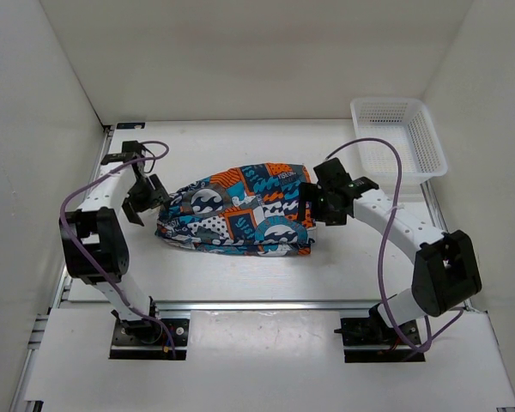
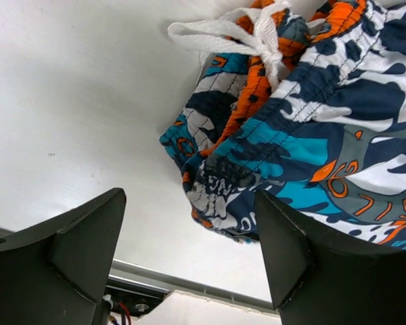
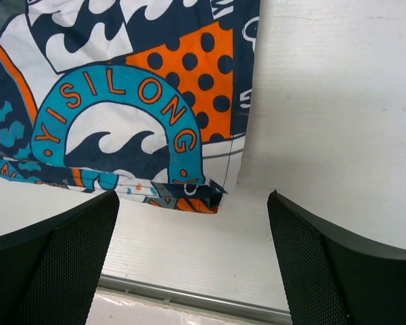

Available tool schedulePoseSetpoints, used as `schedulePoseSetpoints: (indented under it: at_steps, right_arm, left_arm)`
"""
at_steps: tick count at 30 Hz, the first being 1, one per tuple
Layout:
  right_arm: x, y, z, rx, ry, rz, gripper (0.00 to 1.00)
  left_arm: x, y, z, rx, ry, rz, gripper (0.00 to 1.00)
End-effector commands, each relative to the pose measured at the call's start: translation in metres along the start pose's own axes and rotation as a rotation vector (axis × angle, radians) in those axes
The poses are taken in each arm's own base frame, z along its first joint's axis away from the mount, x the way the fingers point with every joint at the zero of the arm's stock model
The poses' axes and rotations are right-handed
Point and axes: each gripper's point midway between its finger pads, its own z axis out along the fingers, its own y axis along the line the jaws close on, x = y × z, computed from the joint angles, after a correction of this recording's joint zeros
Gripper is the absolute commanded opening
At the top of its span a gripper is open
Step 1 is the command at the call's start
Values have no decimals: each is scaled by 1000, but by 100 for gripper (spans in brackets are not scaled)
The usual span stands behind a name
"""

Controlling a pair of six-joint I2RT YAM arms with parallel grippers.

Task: Fold and stack the shorts
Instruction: Fold the shorts

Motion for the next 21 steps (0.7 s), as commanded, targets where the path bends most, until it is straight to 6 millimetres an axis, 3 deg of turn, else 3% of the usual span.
schedulePoseSetpoints:
  at_steps: [1, 2, 5, 9, 10, 13, 18, 21]
  right_arm:
    - [-2, 5, -14, -21, -9, -16, 94]
    - [2, 6, -11, -31, 4, -5, 94]
    - [13, 15, -5, -64, 30, -15, 82]
    - [37, 19, 20, -47, 96, -31, 51]
    - [42, 15, 28, -35, 116, -31, 38]
    - [73, 14, 50, -15, 194, -47, 24]
    - [88, 8, 69, 12, 244, -68, 19]
    - [80, 12, 63, 21, 235, -101, 17]
  left_arm:
    - [-9, -6, 1, 34, -26, -4, 87]
    - [-8, -6, 8, 29, -15, -3, 87]
    - [-2, -4, 25, 18, 24, -9, 83]
    - [0, 7, 51, -11, 72, -59, 74]
    - [0, 7, 51, -11, 72, -59, 74]
    - [0, 8, 58, -10, 88, -68, 74]
    - [-3, 11, 61, -5, 92, -88, 100]
    - [-3, 13, 57, 6, 85, -98, 100]
